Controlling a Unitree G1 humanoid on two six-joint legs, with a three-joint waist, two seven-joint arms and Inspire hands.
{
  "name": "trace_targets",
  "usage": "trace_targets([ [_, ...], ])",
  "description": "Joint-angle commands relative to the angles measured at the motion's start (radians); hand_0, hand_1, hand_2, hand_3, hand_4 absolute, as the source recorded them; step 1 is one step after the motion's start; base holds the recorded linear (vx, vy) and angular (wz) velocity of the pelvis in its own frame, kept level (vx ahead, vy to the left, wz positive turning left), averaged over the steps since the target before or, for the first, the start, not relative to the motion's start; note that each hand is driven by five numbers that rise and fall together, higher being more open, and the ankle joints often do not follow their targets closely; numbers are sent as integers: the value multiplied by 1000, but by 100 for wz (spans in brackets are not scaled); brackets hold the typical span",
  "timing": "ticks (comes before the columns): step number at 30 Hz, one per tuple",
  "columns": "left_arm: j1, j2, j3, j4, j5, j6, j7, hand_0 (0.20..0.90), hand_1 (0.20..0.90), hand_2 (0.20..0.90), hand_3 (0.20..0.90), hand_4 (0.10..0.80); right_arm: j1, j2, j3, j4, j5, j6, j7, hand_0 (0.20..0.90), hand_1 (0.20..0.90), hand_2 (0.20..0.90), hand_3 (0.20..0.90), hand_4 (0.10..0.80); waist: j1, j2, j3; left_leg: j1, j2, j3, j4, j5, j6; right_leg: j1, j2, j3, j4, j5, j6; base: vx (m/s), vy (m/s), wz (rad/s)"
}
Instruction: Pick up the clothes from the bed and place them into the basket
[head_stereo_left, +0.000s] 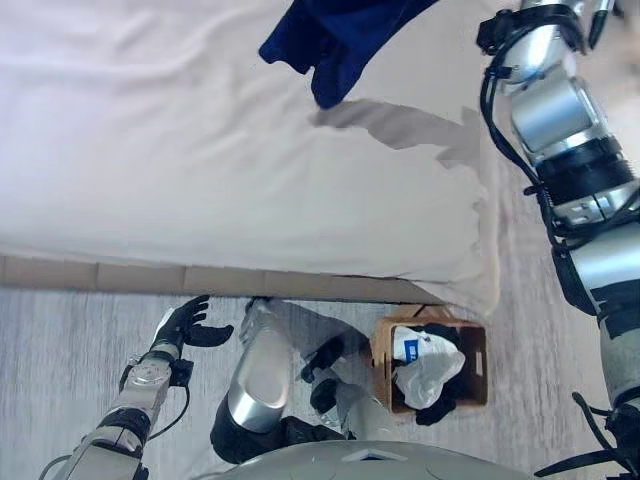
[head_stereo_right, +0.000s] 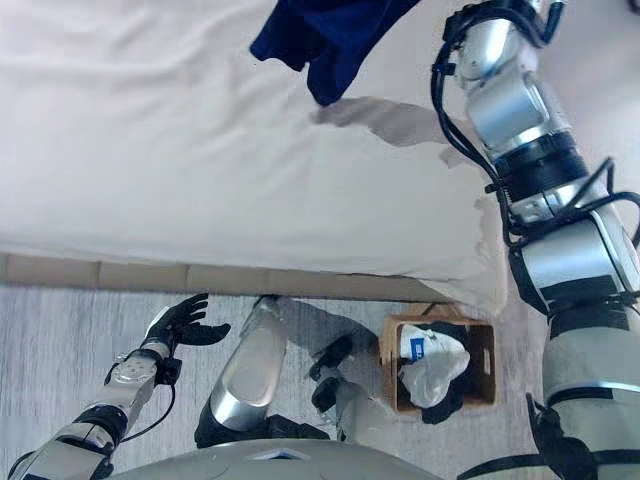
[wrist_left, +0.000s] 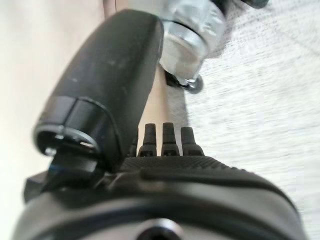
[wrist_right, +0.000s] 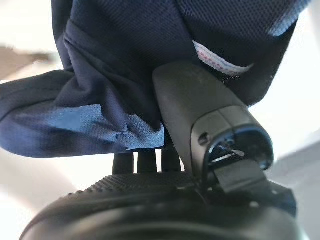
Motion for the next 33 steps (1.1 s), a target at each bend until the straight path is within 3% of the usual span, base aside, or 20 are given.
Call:
trace_targets([
  [1, 65, -22, -74, 44, 61, 36, 26, 900, 900, 900, 900, 800, -1, -97, -7, -57, -73, -38, -88, 300, 300, 300, 200, 100, -40, 36, -227, 133, -16, 14, -131, -69, 73, 13, -4, 8, 86, 84, 21, 112, -38, -24],
  [6, 67, -44, -91, 66, 121, 113, 10, 900, 900, 900, 900, 800, 25, -174, -52, -117, -48, -8, -115, 300, 300, 300, 200, 100, -119, 64, -306, 204, -31, 36, -125, -103, 97, 26, -3, 66, 114, 83, 19, 102, -64, -29],
  [13, 84, -78, -104, 72, 140, 132, -48, 900, 900, 900, 900, 800, 92, -268, -133, -119, -27, -28, -136, 300, 300, 300, 200, 100, -193, 96, -350, 260, -31, 68, -104, -134, 108, 56, 22, 118, 102, 54, 2, -4, -125, -23],
  [20, 94, -112, -136, 79, 175, 145, -73, 900, 900, 900, 900, 800, 145, -326, -164, -35, -20, -62, -99, 300, 300, 300, 200, 100, -261, 123, -382, 306, -11, 128, -96, -147, 80, 97, 66, 168, 4, 33, -44, -28, -134, -40],
  [33, 51, -141, -148, 60, 186, 153, -83, 900, 900, 900, 900, 800, 317, -306, -250, 24, -42, -26, 31, 300, 300, 300, 200, 100, -340, 139, -367, 273, 22, 198, 5, -162, 40, 95, 105, 231, -45, 56, -82, -33, -146, -24],
])
